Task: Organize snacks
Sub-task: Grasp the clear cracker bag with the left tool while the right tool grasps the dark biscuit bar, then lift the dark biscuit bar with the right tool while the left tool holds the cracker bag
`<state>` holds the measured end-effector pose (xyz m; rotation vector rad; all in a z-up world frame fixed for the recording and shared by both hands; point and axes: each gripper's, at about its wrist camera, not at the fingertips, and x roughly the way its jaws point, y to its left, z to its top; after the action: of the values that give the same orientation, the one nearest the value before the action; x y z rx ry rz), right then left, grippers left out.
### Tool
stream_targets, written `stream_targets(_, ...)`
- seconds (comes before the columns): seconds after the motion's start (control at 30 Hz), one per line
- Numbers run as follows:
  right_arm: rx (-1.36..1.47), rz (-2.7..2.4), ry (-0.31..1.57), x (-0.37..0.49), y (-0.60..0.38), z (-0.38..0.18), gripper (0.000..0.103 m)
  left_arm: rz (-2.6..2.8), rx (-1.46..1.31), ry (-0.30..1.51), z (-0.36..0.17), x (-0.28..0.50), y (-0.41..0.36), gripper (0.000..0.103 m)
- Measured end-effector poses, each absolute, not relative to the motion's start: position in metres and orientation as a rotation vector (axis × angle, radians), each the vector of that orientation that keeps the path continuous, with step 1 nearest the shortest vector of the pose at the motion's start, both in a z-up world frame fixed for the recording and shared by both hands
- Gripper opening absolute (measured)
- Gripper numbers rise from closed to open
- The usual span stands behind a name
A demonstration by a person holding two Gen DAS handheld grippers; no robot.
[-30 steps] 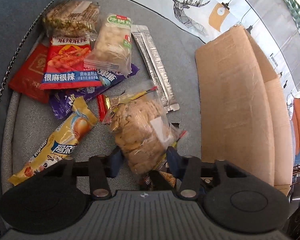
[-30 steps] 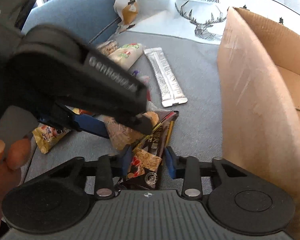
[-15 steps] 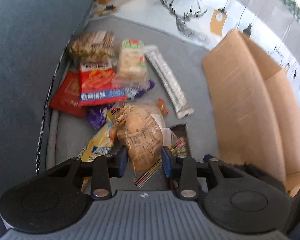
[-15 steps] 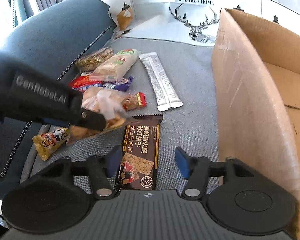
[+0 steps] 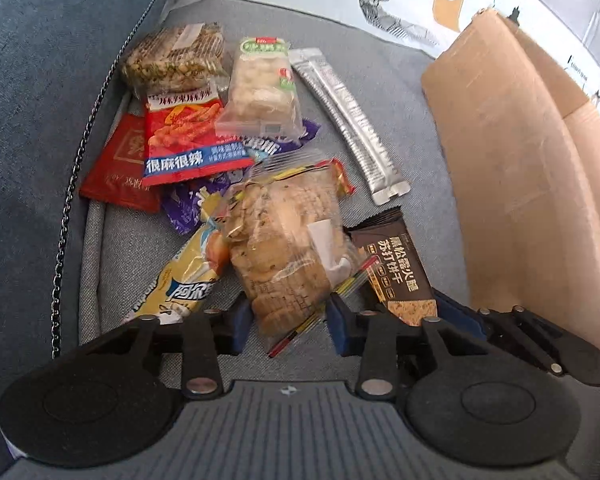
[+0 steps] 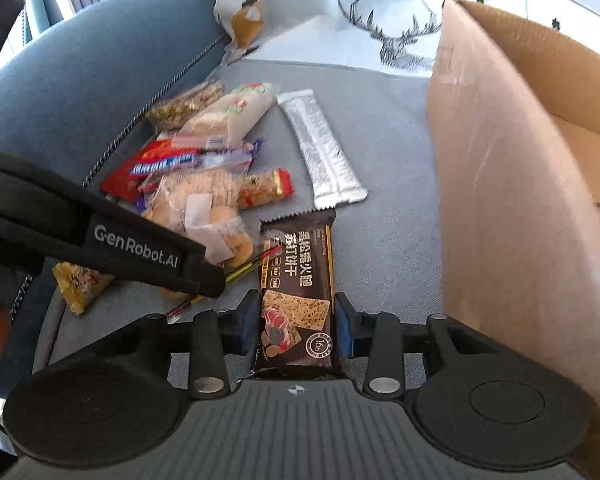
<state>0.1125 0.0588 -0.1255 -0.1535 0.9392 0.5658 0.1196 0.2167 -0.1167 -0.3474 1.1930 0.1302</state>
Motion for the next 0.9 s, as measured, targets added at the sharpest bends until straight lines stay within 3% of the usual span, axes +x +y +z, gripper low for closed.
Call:
stream_targets(0.23, -0.12, 0.603, 0.824, 0.104, 0.048, -0.097, 0.038, 0.151, -0.379, 1.049, -0.087, 0.1, 0.22, 0.038)
stream_targets(0.33, -0.104, 0.626, 0.779, 0.099, 0.044, -0.087, 0.005, 0.169, -0.398, 0.965, -0.068, 0.083, 0.221, 0.02)
stream_targets(0.5, -0.109, 0.67, 0.742, 0.092, 0.039, -0.078, 0.001, 0.214, -0.418, 0.921, -0.059, 0.061, 0.215, 0.017)
stream_targets(0.6, -0.138, 0.637, 0.796, 0.094, 0.042, -0.088, 0.013, 0.226, -0.427, 0.944, -0.06, 0.058, 0.214, 0.02)
stream_targets(0.67, -0.138, 0.622, 0.835, 0.097, 0.043, -0.096, 0.047, 0.25, -0.443, 0.96, -0.062, 0.057, 0.218, 0.025)
stream_targets(0.7, -0.131, 0.616, 0.846, 0.098, 0.044, -0.099, 0.051, 0.266, -0.465, 0.964, -0.063, 0.057, 0.22, 0.033)
stream_targets(0.9, -0.188, 0.57, 0.894, 0.104, 0.053, -0.122, 0.063, 0.344, -0.677, 0.982, -0.074, 0.06, 0.234, 0.059)
